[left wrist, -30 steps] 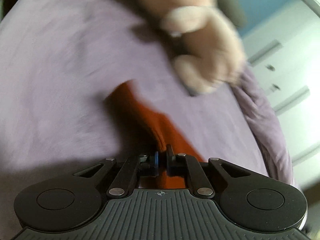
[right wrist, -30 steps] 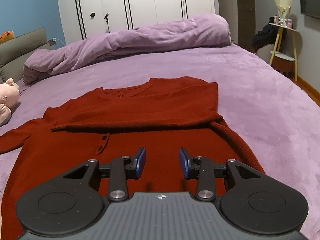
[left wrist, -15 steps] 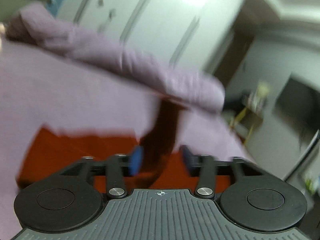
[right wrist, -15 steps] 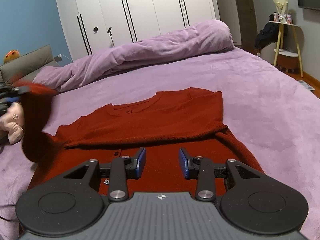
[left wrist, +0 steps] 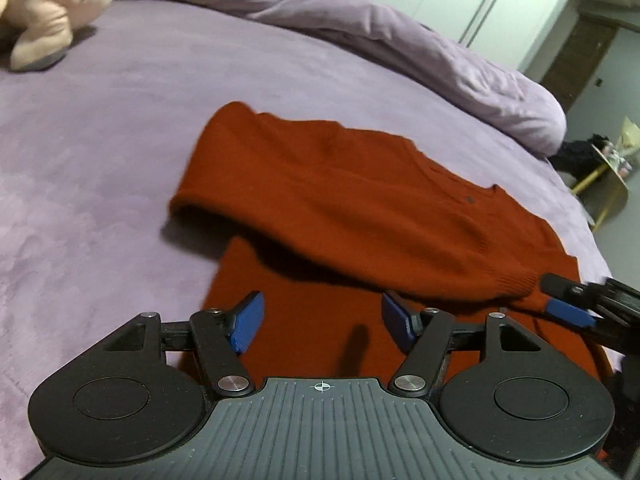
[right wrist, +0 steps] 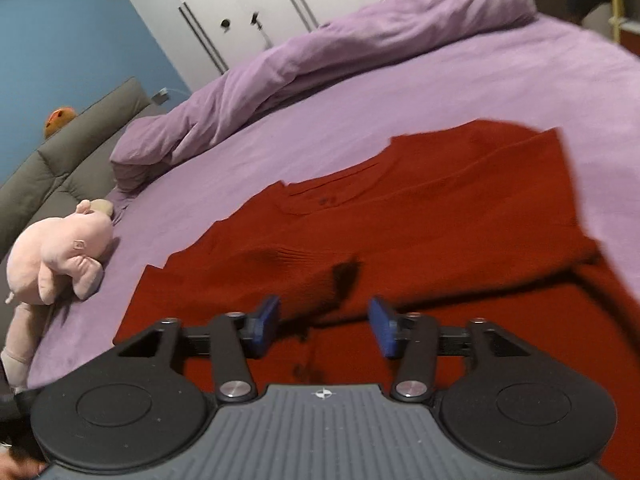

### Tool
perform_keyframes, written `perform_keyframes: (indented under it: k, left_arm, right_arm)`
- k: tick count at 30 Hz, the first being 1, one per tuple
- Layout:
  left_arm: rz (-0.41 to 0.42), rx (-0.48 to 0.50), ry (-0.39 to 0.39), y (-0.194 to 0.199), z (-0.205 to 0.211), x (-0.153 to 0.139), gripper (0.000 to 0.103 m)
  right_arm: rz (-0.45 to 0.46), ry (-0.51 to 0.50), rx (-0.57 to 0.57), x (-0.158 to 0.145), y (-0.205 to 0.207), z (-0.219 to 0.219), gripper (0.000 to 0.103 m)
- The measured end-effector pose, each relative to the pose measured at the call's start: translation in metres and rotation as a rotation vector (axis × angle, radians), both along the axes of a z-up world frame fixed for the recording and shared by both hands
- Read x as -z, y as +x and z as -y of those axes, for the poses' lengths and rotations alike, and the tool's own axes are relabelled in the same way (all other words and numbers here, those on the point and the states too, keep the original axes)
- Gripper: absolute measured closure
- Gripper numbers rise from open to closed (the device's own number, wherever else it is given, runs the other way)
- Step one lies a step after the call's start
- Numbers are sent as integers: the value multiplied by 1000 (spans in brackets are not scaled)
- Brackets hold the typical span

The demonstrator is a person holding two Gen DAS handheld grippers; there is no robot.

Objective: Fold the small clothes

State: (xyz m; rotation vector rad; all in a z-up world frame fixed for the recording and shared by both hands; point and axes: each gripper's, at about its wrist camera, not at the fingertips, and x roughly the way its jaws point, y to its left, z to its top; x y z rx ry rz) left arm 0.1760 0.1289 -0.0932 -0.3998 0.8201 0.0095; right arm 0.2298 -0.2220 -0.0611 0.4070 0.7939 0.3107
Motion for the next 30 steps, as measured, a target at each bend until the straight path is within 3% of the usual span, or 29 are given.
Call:
perform_keyframes:
  k: [4, 6, 8, 9, 12, 14, 16, 19, 22, 25, 27, 30]
  left_arm:
    - [1, -7, 12, 2, -2, 3, 32]
    - [7, -8, 28, 4, -1, 4, 32]
    - [12, -1, 45, 6, 2, 3, 32]
    - [18, 0, 51, 9, 3, 2, 32]
    - [43, -6, 70, 15, 4, -3, 32]
    - [48, -15, 66, 18, 4, -4, 32]
    - [42, -15, 58, 22, 5, -3, 32]
    - [17, -5, 59, 26, 10, 1, 32]
    - [7, -1, 61, 27, 12, 1, 32]
    - [13, -1, 80, 30, 12, -1, 32]
    - [6, 8, 86, 33, 14, -1, 32]
    - [3, 30, 109, 38, 22, -2, 32]
  right_arm:
    - [-44, -22, -5, 17, 26, -20, 43]
    - [-36, 1, -11, 20, 30, -26, 63]
    - [-29, 0, -52, 18, 35, -33, 94]
    - [-21, -41, -74, 14, 37, -37, 98]
    - [111, -73, -83, -14, 31, -29, 98]
    - [198, -63, -44, -34, 26, -15, 99]
    - [249, -130, 15, -45, 23, 0, 98]
    - [179, -268, 79, -32, 34, 19, 98]
    - [26, -328, 85, -1, 48, 35, 97]
    - [-30, -280, 97, 13, 48, 49, 85]
    - [-41, -182, 115, 19, 44, 58, 66]
    - [-33, -114, 123, 24, 42, 59, 65]
